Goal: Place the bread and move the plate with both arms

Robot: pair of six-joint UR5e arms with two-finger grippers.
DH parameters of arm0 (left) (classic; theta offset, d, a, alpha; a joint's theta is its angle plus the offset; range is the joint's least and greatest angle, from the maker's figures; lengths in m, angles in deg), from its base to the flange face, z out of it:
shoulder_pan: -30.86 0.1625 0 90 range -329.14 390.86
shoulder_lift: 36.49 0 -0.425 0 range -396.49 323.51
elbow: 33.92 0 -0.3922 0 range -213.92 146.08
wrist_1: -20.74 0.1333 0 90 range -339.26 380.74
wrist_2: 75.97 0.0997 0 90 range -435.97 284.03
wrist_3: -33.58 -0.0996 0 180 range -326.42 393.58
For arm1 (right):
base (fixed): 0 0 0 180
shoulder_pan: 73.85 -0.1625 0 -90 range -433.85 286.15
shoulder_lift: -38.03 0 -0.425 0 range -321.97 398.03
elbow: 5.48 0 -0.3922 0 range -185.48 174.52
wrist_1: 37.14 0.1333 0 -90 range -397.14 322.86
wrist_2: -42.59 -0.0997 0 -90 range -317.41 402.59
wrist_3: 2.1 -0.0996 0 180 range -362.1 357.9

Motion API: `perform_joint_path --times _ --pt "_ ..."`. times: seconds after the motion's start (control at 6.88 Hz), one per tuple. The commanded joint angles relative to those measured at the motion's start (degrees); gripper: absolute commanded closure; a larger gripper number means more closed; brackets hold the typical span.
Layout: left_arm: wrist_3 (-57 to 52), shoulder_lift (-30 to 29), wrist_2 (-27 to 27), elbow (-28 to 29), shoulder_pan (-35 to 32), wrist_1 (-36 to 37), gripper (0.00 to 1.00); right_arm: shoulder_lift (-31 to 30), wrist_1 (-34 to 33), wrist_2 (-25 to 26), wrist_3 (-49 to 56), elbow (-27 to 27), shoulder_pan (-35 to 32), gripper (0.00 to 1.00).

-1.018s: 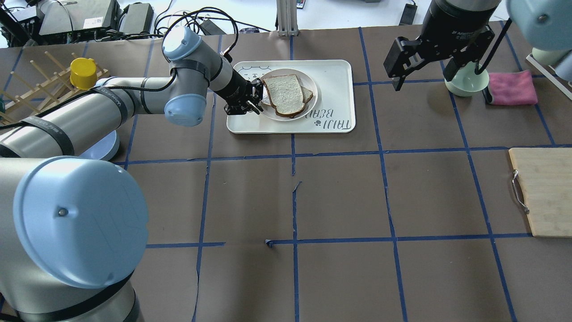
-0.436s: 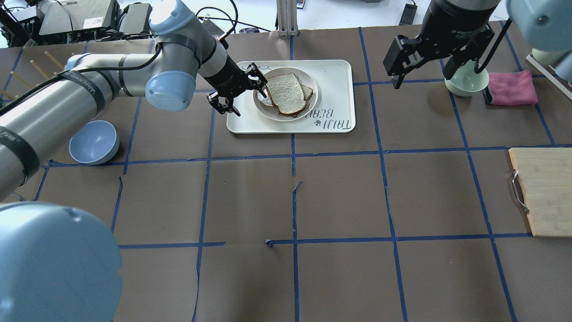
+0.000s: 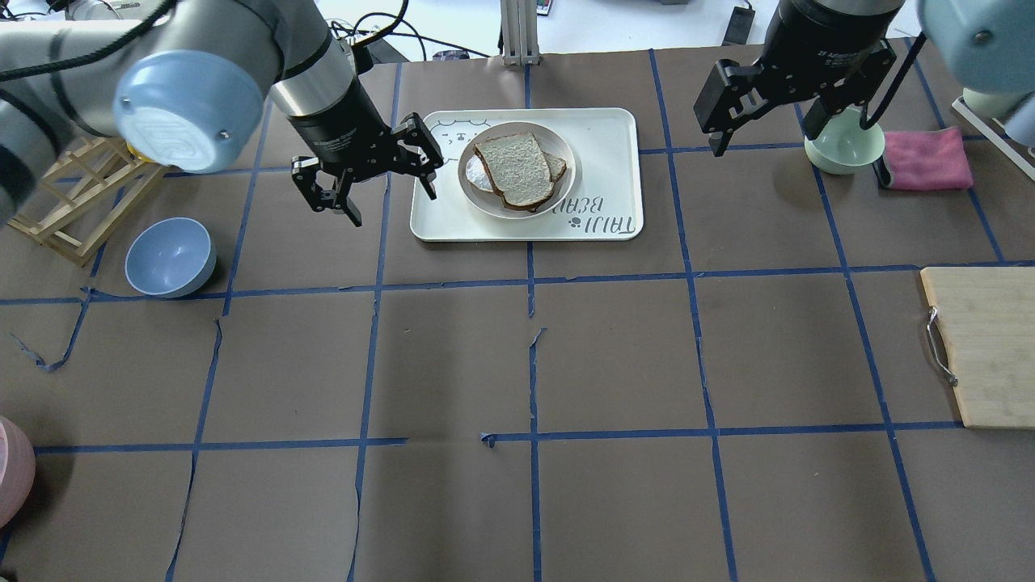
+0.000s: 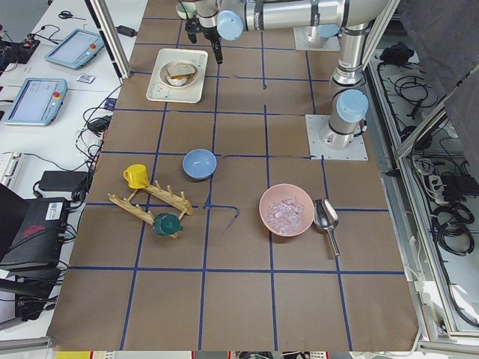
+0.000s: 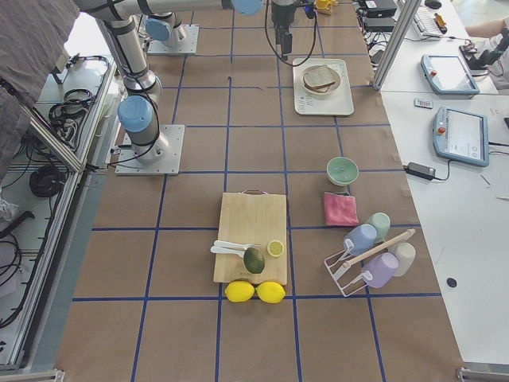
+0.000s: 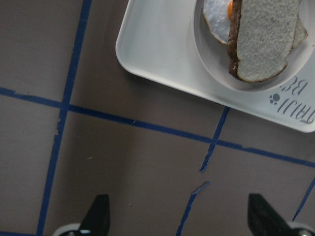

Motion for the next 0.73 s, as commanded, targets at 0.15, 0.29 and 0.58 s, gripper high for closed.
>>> perform_joint_path --times 0.15,0.29,0.58 --pt "-9.37 9.1 9.49 -0.07 0.21 -5.29 0.0 -0.03 0.21 0.04 0.08 0.0 0.05 0.0" --pt "-9.38 9.2 9.51 0.19 0.21 -4.77 0.0 -0.12 0.21 0.05 0.08 0.09 -0.03 0.0" --pt "-8.5 7.62 9.17 2.72 0.38 -4.49 0.0 -0.12 0.47 -0.04 0.0 0.0 -0.04 0.0"
